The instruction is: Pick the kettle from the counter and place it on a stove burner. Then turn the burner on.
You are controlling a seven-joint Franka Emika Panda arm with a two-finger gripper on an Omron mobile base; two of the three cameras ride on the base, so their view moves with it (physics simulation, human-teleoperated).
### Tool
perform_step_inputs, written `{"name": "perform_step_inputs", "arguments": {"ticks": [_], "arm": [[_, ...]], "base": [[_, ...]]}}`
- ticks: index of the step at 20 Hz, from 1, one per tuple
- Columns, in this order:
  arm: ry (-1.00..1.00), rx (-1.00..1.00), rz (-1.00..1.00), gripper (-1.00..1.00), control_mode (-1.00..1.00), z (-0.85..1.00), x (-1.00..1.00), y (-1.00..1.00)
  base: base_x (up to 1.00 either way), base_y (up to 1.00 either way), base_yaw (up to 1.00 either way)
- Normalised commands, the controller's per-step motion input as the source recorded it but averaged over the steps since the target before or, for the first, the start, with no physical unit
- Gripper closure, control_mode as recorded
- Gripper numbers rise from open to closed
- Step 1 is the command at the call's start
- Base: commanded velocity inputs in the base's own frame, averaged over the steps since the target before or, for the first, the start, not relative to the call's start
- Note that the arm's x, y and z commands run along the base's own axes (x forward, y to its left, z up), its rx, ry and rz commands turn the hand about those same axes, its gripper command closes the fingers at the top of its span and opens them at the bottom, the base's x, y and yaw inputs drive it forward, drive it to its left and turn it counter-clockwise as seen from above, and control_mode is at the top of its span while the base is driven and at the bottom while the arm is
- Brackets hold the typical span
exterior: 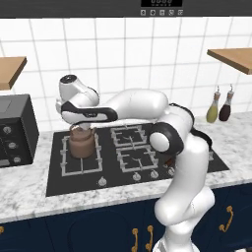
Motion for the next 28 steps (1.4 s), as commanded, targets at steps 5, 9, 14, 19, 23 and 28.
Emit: {"name": "perform_step_inputs", "arguments": {"ticks": [5, 9, 14, 19, 23, 28], "arm": [[0.0, 0.02, 0.0, -1.0, -1.0, 0.86, -0.67, -0.26], [0.0, 0.07, 0.0, -1.0, -1.0, 0.52, -1.0, -0.79], [0.0, 0.11, 0.01, -1.0, -1.0, 0.03, -1.0, -1.0], [0.11, 0.07, 0.15, -1.0, -1.0, -0.99, -1.0, -1.0], [0.19, 0.0, 0.58, -1.0, -1.0, -1.0, -0.79, -0.45], [0.2, -0.01, 0.47, -1.0, -1.0, -0.84, -0.2, 0.07]], "base": [[0.0, 0.0, 0.0], [0.0, 0.0, 0.0], [0.0, 0.0, 0.0], [0.0, 0.0, 0.0], [0.0, 0.0, 0.0], [0.0, 0.0, 0.0]]}}
